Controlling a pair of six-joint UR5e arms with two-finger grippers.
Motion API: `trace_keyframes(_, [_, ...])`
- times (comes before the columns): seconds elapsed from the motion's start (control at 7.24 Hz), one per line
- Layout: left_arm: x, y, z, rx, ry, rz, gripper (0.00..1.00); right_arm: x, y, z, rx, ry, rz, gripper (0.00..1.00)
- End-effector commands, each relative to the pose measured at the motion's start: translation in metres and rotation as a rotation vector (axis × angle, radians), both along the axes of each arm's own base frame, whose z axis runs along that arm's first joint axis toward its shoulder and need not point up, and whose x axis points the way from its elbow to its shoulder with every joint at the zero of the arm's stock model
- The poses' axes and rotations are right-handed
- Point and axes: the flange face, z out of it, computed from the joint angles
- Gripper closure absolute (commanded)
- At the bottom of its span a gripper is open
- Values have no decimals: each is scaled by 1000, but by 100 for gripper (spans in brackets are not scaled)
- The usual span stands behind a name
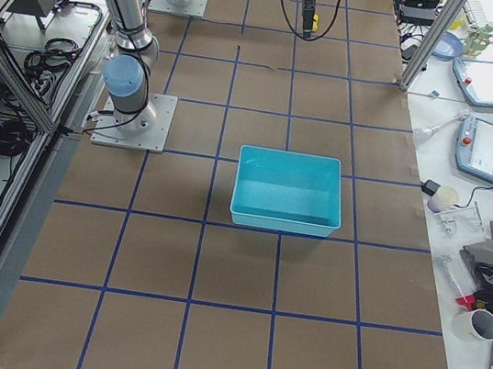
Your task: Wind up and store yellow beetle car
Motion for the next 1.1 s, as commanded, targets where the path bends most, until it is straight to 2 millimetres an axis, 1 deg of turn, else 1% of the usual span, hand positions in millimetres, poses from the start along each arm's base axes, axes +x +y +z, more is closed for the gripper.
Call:
trace_keyframes(0.0, [-1,-3,-2,3,5,-4,0,0,0,-1,3,0,1,0])
trace_keyframes(0.28, [-1,-3,-2,3,5,-5,6,0,0,-1,3,0,1,0])
trace_keyframes(0.69, [-1,-2,-2,4,5,-5,6,0,1,-3,8,0,1,0])
trace_keyframes(0.97, [1,-6,-4,7,16,-4,5,0,1,-3,8,0,1,0])
